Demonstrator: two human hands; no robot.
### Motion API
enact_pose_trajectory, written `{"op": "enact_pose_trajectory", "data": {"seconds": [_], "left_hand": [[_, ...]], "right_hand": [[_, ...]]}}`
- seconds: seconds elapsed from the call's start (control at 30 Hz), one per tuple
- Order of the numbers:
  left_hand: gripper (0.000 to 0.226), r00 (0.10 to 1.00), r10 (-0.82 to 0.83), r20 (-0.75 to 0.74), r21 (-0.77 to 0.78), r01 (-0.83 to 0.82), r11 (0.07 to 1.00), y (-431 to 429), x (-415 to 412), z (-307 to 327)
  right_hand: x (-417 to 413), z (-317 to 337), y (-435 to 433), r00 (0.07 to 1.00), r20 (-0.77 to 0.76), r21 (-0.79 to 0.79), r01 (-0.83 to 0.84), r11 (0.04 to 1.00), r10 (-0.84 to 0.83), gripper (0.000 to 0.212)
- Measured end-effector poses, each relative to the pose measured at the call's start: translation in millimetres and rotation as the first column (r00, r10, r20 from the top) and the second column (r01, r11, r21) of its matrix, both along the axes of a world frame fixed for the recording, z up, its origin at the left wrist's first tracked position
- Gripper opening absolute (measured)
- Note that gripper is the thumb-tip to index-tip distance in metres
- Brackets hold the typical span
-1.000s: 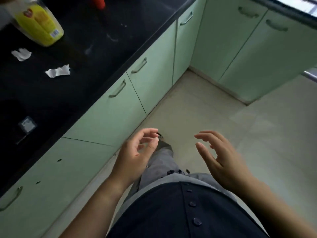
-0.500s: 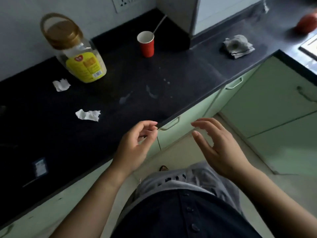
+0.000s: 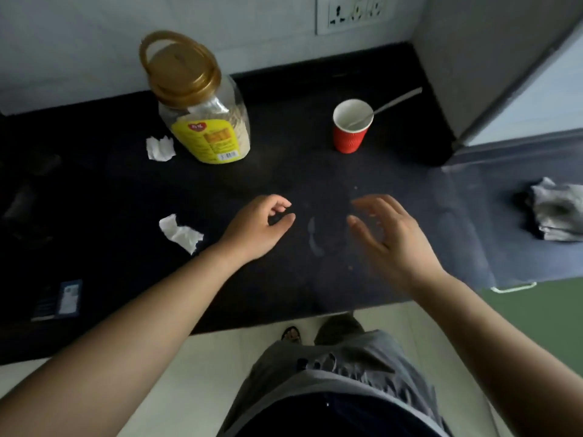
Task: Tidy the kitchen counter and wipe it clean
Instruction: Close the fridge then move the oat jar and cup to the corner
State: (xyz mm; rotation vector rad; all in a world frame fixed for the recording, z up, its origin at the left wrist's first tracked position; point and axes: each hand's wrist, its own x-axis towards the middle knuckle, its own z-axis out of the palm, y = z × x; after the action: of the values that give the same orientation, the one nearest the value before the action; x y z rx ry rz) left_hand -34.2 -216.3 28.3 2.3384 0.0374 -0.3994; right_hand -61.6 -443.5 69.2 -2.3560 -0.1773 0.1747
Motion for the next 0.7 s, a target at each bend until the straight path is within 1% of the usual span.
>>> {"op": "enact_pose_trajectory", "data": {"seconds": [0.07, 0.13, 0.17, 0.23, 0.3, 0.37, 0.47, 0.57, 0.7], "left_hand": [[0.029, 0.999, -0.023, 0.033, 0.13, 0.019, 0.991, -4.5, 37.3, -14.0], [0.032, 0.997, -0.013, 0.082, 0.248, -0.008, 0.969, -7.6, 67.9, -28.7], [0.035, 0.995, 0.001, 0.103, 0.301, -0.032, 0.953, -8.7, 80.3, -35.7], [0.04, 0.988, 0.015, 0.153, 0.389, -0.074, 0.918, -12.0, 97.8, -48.3], [0.046, 0.98, -0.005, 0.199, 0.46, -0.089, 0.883, -16.1, 108.8, -58.4], [0.051, 0.981, -0.033, 0.19, 0.523, -0.073, 0.849, -19.3, 114.6, -66.8], [0.055, 0.99, -0.047, 0.135, 0.574, -0.039, 0.818, -20.2, 115.4, -77.4], [0.055, 0.988, -0.048, 0.144, 0.568, -0.042, 0.822, -20.3, 111.5, -82.6], [0.054, 0.989, -0.032, 0.145, 0.561, -0.055, 0.826, -22.1, 110.9, -84.3]], "right_hand": [[40.4, -11.3, -5.5, 0.997, -0.029, 0.049, 0.074, 0.996, -0.073, 0.042], [71.6, -28.7, -9.9, 0.98, -0.108, 0.107, 0.181, 0.978, -0.17, 0.053], [84.6, -38.6, -11.6, 0.969, -0.149, 0.116, 0.215, 0.97, -0.198, 0.059], [106.9, -56.2, -13.6, 0.959, -0.194, 0.107, 0.232, 0.967, -0.208, 0.069], [129.0, -71.1, -13.8, 0.964, -0.178, 0.112, 0.218, 0.969, -0.197, 0.077], [150.1, -81.9, -12.5, 0.972, -0.134, 0.132, 0.212, 0.968, -0.195, 0.082], [174.4, -92.4, -12.1, 0.973, -0.104, 0.169, 0.224, 0.96, -0.208, 0.086], [189.7, -99.2, -10.8, 0.96, -0.155, 0.195, 0.261, 0.945, -0.233, 0.087], [203.6, -102.5, -6.3, 0.964, -0.134, 0.235, 0.258, 0.937, -0.232, 0.094]]}}
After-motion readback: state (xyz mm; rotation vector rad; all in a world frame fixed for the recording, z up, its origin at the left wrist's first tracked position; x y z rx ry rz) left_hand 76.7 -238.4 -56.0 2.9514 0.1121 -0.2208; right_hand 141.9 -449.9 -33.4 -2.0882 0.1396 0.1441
